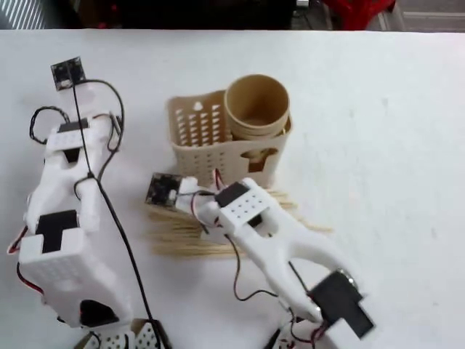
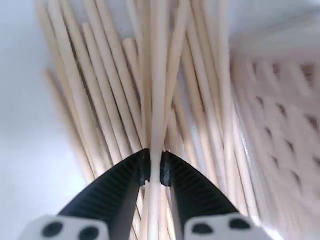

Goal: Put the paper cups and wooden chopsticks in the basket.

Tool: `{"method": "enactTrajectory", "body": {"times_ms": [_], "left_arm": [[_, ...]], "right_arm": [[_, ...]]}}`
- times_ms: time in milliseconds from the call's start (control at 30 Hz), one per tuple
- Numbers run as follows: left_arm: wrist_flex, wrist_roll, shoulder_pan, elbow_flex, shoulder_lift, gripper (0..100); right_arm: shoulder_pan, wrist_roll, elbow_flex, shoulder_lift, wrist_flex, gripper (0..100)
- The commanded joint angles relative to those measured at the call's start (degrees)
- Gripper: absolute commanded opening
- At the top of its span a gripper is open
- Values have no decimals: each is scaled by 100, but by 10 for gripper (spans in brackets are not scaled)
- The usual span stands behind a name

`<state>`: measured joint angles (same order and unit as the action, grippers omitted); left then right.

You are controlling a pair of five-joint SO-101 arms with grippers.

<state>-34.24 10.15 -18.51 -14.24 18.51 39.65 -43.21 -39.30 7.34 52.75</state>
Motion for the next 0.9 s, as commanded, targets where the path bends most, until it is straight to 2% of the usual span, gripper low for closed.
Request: {"method": "enactTrajectory", "body": {"times_ms": [0,267,433,567,667,767,867], "left_arm": [[-18,-70,84,237,-40,159],[-18,-79,84,237,-40,159],[9,-79,84,237,-40,159],[9,-79,84,237,-40,159],[9,-79,84,237,-40,159],[9,-79,84,237,-40,159],[9,-79,84,237,-40,159]], "right_arm": [[-295,18,141,673,321,15],[-426,-9,141,1587,866,15],[-426,44,141,2853,1367,15],[-453,686,149,4356,1543,15],[-426,879,202,5200,1631,15],[-303,1055,501,5455,1736,15],[-224,1424,1143,5314,1411,15]]}}
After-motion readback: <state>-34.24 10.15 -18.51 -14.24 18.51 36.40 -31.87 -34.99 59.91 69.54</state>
